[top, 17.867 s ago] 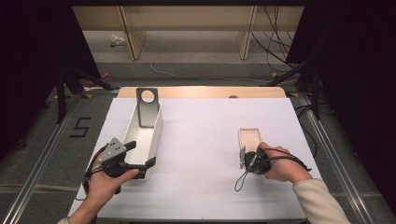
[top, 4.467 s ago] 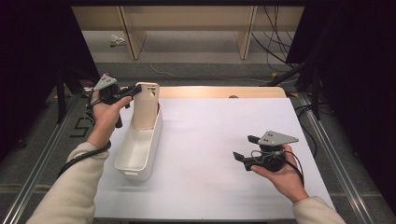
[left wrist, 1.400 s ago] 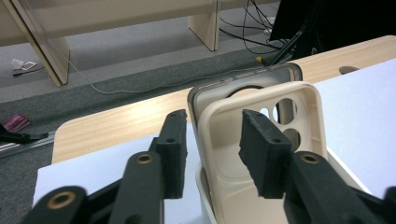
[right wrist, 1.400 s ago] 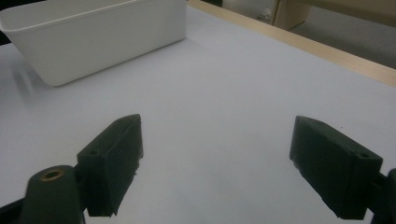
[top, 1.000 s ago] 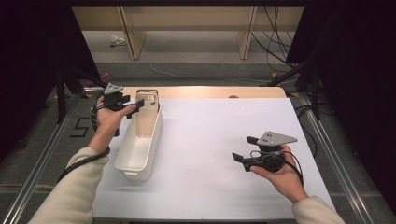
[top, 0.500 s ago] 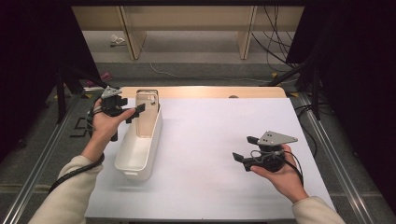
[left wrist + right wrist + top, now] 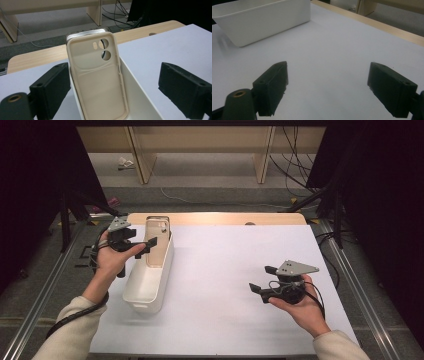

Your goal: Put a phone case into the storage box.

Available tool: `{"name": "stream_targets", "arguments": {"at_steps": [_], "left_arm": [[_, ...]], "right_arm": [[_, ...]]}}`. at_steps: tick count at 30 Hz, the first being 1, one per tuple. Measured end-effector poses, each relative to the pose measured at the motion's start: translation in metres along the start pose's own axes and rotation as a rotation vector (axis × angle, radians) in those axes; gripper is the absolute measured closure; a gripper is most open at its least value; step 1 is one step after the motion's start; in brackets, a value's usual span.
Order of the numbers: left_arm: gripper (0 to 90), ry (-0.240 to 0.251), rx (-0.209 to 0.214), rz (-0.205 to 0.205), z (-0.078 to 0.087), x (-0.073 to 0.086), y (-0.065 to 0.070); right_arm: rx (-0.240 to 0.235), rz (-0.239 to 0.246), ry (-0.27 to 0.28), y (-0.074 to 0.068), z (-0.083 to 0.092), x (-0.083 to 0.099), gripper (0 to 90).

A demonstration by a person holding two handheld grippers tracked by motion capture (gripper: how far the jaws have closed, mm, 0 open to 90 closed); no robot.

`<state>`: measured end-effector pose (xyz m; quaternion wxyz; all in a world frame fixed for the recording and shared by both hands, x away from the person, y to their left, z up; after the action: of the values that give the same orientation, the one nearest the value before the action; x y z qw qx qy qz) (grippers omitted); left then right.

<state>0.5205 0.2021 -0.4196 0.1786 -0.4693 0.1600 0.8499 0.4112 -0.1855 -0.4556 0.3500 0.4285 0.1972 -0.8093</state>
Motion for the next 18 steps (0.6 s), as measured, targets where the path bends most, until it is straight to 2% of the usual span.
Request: {"name": "stream_targets", "arguments": {"at_steps": [2,6,11,18], "left_arm": [[9.2,-0.005,-0.012,0.005,0.003,0.002,0.002],[7.4,0.005,0.004,0.003,0.008,0.004,0.008],[4.8,0.032,0.032,0.007,0.015,0.008,0.016],[1.0,0.032,0.09,0.003,0.024,0.018,0.029]], "right_arm": [[-0.001,0.001,0.0,0.0,0.0,0.0,17.6],[0.002,-0.001,0.004,0.001,0.001,0.0,17.6],[0.002,-0.001,0.005,0.001,0.001,0.0,17.5],[0.003,-0.003,0.009,0.002,0.002,0.0,17.4]]}}
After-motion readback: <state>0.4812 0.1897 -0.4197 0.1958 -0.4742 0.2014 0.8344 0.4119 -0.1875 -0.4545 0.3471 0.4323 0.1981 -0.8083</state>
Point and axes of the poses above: each handheld gripper's, and its own axes: z roughly backward along the jaws, x roughly out of its underside, y roughly to its right, the point moved 8 cm from there along -z, roughly forward along the jaws, and after that the axes turned 4 degrees about -y, right-handed, at the moved point
